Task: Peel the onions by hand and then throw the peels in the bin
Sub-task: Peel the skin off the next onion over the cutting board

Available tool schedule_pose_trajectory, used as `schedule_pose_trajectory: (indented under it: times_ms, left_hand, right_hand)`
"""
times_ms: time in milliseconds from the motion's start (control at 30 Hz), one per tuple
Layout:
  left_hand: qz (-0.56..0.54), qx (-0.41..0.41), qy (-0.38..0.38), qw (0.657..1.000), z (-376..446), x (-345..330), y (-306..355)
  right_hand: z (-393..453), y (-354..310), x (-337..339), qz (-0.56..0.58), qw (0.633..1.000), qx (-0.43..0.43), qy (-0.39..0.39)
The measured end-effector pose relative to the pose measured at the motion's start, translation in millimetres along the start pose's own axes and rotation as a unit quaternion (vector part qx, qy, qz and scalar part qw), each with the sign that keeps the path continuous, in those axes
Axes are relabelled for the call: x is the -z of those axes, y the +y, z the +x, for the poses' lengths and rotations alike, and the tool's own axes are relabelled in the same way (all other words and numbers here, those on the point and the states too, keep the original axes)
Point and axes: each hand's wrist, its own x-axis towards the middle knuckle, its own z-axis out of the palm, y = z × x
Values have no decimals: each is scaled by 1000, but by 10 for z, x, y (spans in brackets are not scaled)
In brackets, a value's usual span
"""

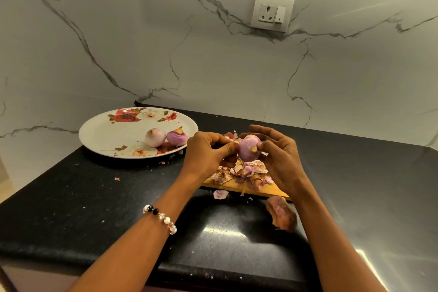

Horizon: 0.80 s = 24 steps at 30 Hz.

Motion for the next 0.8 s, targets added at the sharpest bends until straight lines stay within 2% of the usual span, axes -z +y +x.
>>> schedule_pose_trajectory:
  times_ms: [233, 367, 433, 567, 667, 800]
  left_hand:
    - [-9, 46, 3, 999, 11, -9, -3]
    - [101, 23, 4, 995, 26, 10, -76]
    - [121, -1, 2, 993, 33, 15, -85]
    - [53, -30, -1, 998, 14, -1, -3]
    - [10, -21, -33, 999, -5, -24, 21]
    - [0, -3, -34, 999, 11, -25, -19]
  right_hand:
    - [-3, -50, 26, 182, 983, -34, -21]
    - [6, -68, 43, 241, 968, -68, -12]
    - [12, -55, 48, 244, 967, -77, 3]
    - [29, -24, 46, 204, 976, -69, 18]
    - [46, 15, 47, 154, 985, -69, 22]
    - [41, 36, 33, 93, 994, -56, 19]
